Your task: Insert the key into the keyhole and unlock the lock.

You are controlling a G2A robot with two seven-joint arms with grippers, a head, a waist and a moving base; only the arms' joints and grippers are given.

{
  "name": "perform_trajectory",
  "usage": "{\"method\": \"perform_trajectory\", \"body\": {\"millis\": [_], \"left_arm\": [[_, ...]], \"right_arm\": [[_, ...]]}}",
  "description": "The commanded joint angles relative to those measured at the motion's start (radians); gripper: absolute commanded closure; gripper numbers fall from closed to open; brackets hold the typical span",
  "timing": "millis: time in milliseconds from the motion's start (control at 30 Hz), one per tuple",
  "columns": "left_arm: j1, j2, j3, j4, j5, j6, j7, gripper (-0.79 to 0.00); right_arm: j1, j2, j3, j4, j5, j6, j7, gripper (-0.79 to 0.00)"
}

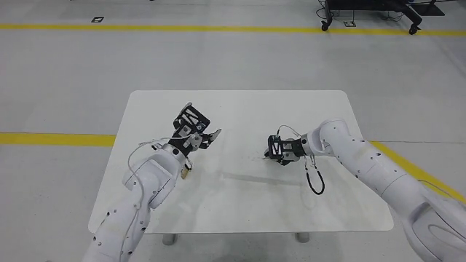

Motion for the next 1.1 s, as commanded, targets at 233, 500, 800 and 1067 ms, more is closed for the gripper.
{"method": "perform_trajectory", "body": {"millis": [233, 500, 800, 1067], "left_arm": [[-0.150, -0.047, 0.222, 0.166, 0.024, -0.037, -0.097, -0.785], [-0.242, -0.103, 0.381, 0.362, 0.099, 0.058, -0.179, -0.785], [-0.278, -0.133, 0.430, 0.450, 0.145, 0.070, -0.247, -0.785], [-0.291, -0.156, 0.446, 0.488, 0.138, 0.081, -0.276, -0.785]], "right_arm": [[0.000, 0.000, 0.000, 0.000, 0.000, 0.000, 0.000, 0.000], [0.000, 0.000, 0.000, 0.000, 0.000, 0.000, 0.000, 0.000], [-0.002, 0.000, 0.002, 0.001, 0.001, 0.005, -0.001, 0.000], [-0.049, 0.036, 0.063, -0.051, -0.040, 0.016, -0.092, 0.000]]}}
